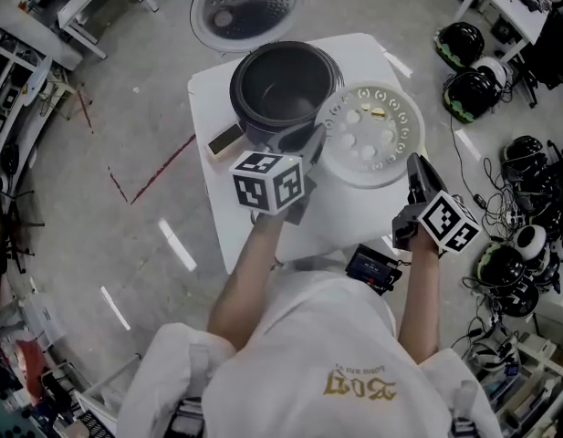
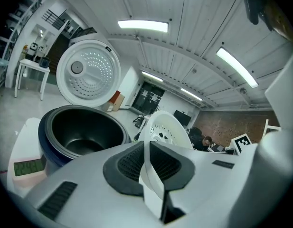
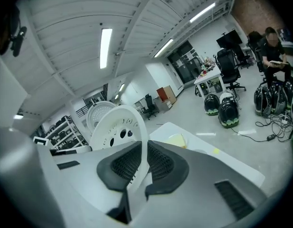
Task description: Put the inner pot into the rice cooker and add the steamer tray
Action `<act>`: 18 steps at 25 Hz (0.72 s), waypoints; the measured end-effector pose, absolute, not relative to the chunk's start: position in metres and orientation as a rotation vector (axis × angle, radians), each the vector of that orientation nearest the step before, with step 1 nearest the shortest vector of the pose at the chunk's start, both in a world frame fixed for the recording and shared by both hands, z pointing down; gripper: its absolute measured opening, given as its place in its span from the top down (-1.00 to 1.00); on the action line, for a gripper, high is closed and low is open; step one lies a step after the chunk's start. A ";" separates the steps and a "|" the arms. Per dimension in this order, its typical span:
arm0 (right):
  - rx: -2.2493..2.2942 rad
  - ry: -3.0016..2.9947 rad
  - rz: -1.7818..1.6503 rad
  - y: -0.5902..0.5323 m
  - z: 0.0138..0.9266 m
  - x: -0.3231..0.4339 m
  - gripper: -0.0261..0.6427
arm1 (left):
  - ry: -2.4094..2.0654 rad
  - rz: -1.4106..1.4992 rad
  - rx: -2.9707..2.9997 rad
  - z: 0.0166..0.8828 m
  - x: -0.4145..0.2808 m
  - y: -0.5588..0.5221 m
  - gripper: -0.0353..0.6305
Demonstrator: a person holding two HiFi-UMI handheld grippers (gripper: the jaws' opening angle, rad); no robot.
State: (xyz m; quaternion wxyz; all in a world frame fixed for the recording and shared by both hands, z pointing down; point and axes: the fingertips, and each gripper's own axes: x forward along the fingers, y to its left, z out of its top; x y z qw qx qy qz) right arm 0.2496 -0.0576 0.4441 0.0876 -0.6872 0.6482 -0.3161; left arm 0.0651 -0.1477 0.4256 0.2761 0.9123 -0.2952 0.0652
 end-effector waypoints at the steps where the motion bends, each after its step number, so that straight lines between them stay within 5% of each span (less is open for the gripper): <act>1: -2.029 1.938 -0.932 -0.061 0.439 0.248 0.78 | -0.804 0.164 2.451 0.422 0.062 -0.150 0.74; 18: -1.812 2.172 -0.884 -0.140 0.402 0.198 0.78 | -1.034 0.015 2.395 0.390 -0.003 -0.187 0.73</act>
